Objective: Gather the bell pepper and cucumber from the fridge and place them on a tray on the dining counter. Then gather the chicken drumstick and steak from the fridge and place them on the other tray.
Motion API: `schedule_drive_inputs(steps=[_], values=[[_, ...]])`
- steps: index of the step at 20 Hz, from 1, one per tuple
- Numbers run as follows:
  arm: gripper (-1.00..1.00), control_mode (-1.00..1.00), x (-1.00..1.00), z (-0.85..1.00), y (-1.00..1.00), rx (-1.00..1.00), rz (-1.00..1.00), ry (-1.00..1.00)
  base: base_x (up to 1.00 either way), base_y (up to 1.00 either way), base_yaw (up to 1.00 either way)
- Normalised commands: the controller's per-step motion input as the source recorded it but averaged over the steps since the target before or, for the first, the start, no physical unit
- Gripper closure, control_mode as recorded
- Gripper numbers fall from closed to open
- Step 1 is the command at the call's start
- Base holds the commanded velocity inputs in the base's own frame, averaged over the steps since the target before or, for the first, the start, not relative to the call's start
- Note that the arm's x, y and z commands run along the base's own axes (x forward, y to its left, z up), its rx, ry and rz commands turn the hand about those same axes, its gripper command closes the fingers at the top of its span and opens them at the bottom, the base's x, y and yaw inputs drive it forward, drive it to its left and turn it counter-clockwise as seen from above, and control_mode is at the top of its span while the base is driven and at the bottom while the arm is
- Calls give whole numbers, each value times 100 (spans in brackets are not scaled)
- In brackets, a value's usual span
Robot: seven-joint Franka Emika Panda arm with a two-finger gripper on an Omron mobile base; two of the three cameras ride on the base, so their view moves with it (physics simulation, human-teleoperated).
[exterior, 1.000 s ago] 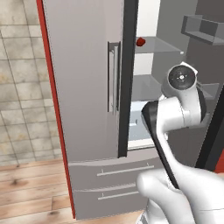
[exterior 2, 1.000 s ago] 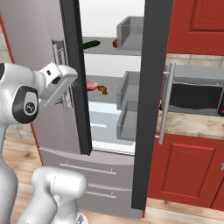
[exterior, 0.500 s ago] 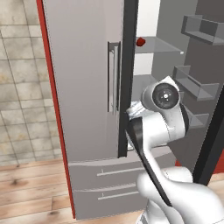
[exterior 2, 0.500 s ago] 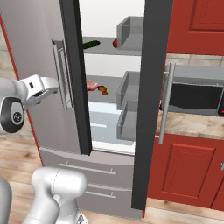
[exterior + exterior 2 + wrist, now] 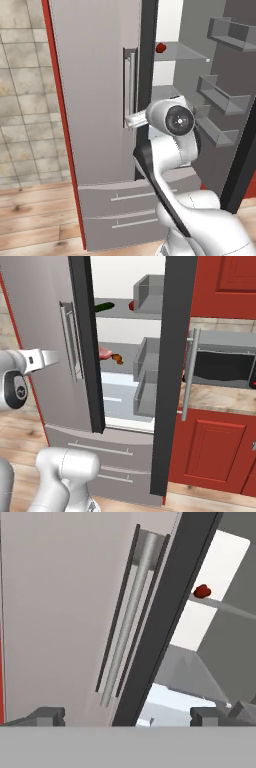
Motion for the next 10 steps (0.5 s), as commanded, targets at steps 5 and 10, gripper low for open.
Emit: schedule_drive_inputs(steps=[5, 10], values=[[-100, -100, 24, 37, 0, 18, 3, 3, 0, 0, 0], [-100, -100, 23, 27, 19, 8, 0, 12, 0, 0, 0]])
